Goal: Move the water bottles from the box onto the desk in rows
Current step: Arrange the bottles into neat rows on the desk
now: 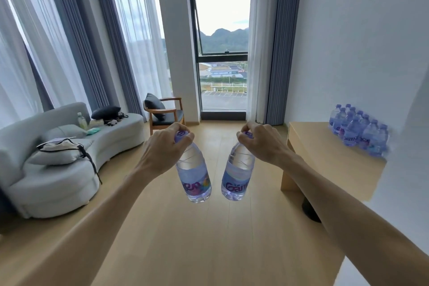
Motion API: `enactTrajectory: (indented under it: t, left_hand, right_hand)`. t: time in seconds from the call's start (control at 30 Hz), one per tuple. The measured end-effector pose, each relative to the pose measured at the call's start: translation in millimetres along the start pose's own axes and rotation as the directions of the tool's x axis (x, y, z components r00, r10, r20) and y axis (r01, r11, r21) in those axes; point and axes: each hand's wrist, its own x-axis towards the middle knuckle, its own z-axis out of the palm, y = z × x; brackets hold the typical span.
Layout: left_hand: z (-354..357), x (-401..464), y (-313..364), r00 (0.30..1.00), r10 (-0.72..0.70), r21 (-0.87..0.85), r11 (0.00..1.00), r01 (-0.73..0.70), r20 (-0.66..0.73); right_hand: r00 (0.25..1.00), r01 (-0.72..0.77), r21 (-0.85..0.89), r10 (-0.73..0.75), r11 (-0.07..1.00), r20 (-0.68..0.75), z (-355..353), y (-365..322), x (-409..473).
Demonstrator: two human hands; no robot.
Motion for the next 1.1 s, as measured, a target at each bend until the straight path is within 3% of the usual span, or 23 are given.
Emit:
enactTrajectory:
  t: [0.53,0.8,1.1]
  left_hand:
    - [147,230,-75,0.998,-0.051,-0.032,0.998,0.052,0.033]
    - [247,379,-125,0.991,0.057,-0.113,0.993,-0.043,0.123]
    - [350,520,-125,0.964,0.180,-0.183,0.972,-0.145,0.195]
  right_hand:
    - [0.997,-0.075,-0.008,0.075,0.997,0.027,77,161,207]
    - [0.987,-0.150,-0.078,0.154,0.986,0.049,113,246,322]
    - [0.948,-0.316,-0.095,0.309,0.944,-0.080,117,359,411]
